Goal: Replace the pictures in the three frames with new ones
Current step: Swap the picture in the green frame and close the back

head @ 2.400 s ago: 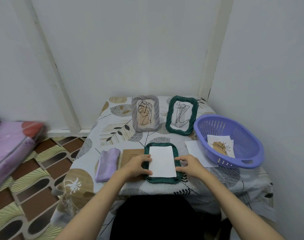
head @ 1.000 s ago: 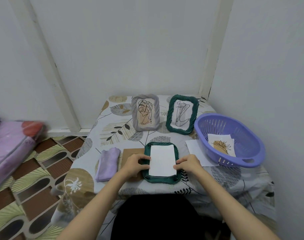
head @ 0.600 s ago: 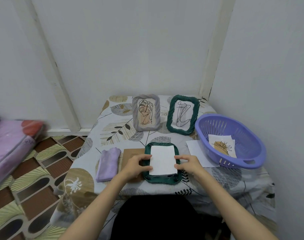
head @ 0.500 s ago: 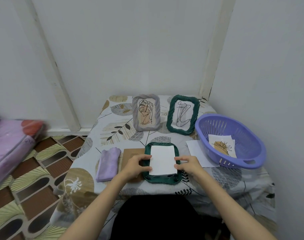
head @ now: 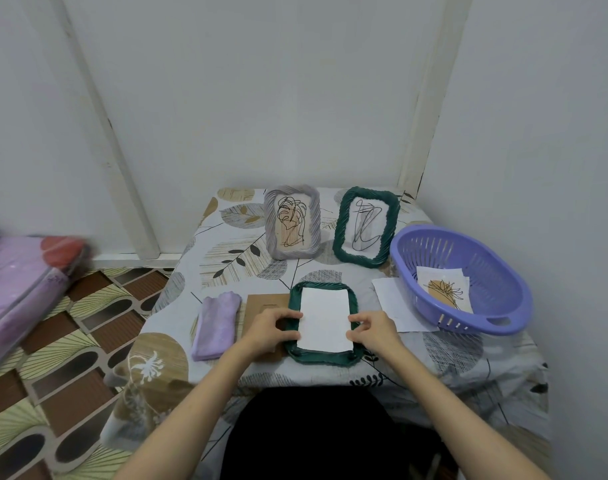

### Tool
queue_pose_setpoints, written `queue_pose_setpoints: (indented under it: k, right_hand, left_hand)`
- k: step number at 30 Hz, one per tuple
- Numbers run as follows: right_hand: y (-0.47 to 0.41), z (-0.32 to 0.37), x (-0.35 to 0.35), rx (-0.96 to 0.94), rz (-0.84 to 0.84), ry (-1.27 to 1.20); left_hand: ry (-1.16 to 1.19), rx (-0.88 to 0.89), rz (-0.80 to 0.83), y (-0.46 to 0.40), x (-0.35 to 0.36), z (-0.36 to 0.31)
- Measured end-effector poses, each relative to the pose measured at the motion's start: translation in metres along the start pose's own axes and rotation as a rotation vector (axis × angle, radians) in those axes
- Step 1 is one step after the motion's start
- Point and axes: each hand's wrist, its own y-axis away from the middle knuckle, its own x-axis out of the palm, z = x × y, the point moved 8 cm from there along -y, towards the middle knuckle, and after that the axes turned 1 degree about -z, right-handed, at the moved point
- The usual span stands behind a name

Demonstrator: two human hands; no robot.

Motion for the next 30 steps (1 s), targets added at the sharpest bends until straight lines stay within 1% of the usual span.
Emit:
queue_pose_setpoints:
  k: [5,7,10,14,16,21,26,30]
  right_hand:
    - [-0.003,0.0,-0.002,0.042,0.044,-0.059]
    - [-0.004,-0.002,-0.006,0.1,0.074,-0.18]
    - [-0.001,-0.001,-0.015,0.152,0.086,-0.336]
    - [0.001,0.003,-0.015,0.121,0.066,-0.482]
    - [0.002,0.004,-0.011,0.106,0.059,-0.526]
    - [0.003,0.008,-0.009,0.043,0.07,-0.521]
    - [0.005,0.016,-0.01,-0.041,0.082,-0.488]
    - [0.005,0.022,-0.016,-0.082,0.017,-0.469]
  left_hand:
    - [0.022,0.015,0.017,0.001,-0.005,-0.003]
    - [0.099,0.021,-0.001,0.003,-0.008,-0.005]
    - [0.188,0.026,-0.086,0.004,-0.015,-0.005]
    - [0.244,0.011,-0.134,0.004,-0.013,-0.014]
    - [0.31,-0.014,-0.151,0.002,-0.01,-0.018]
    - [0.362,-0.043,-0.194,0.001,-0.014,-0.02]
    - [0.367,-0.01,-0.242,0.002,-0.025,-0.022]
    - [0.347,0.014,-0.262,0.002,-0.026,-0.026]
